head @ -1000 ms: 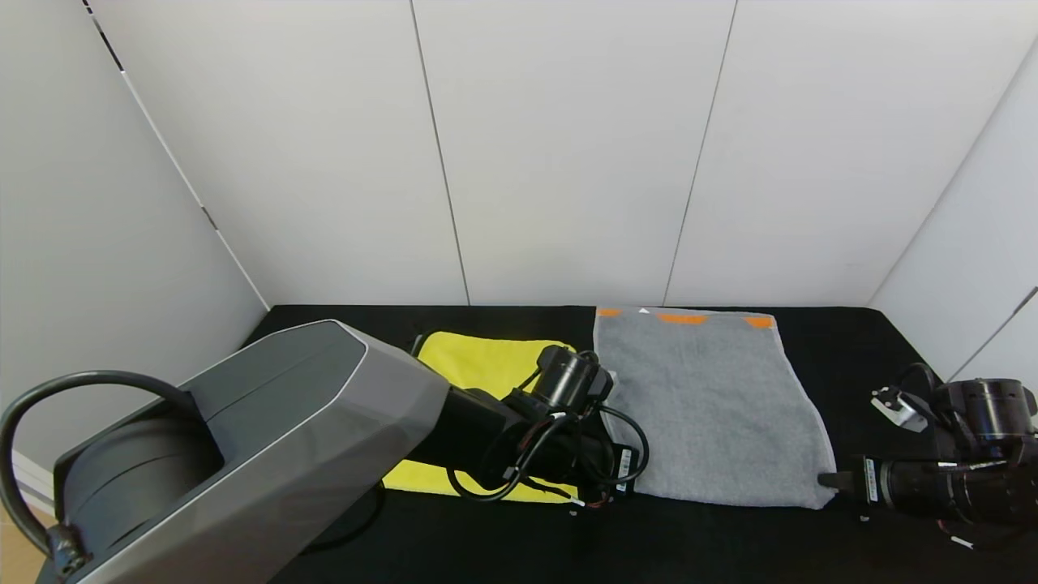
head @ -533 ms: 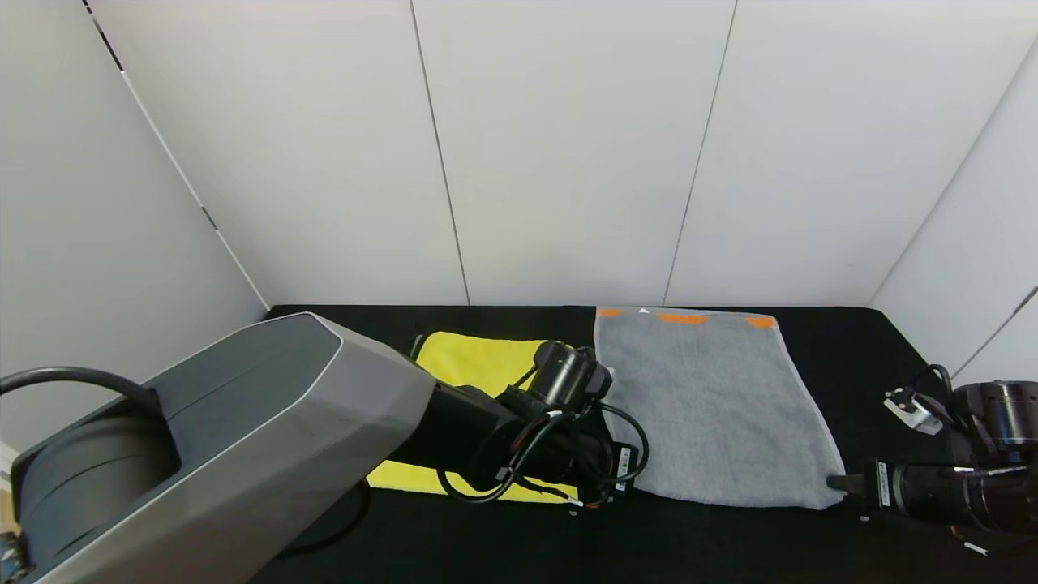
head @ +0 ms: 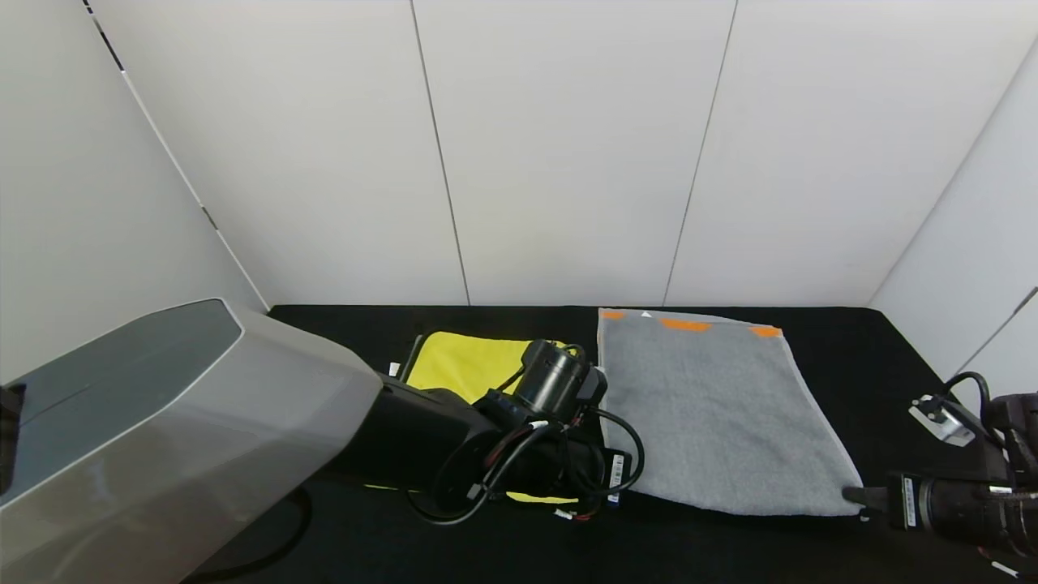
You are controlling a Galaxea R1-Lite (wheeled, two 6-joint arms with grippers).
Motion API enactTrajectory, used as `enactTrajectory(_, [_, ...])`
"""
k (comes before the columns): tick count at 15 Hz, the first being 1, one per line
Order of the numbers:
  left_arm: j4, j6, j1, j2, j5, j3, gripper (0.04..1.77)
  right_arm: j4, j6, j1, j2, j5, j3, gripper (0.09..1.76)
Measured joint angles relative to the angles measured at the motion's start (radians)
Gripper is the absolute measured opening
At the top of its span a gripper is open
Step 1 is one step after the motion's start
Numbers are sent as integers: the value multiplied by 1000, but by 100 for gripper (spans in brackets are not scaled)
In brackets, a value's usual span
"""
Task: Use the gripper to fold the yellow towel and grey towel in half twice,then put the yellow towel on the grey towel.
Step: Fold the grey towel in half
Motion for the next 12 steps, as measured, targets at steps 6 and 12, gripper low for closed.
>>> enactTrajectory(6, [1,-43,-42,-82,63,77,13,1,3,-3,-114,1,84,14])
enactTrajectory(12, [0,-46,-57,-172,106,145,13,8,24,6,-244,3,160,14])
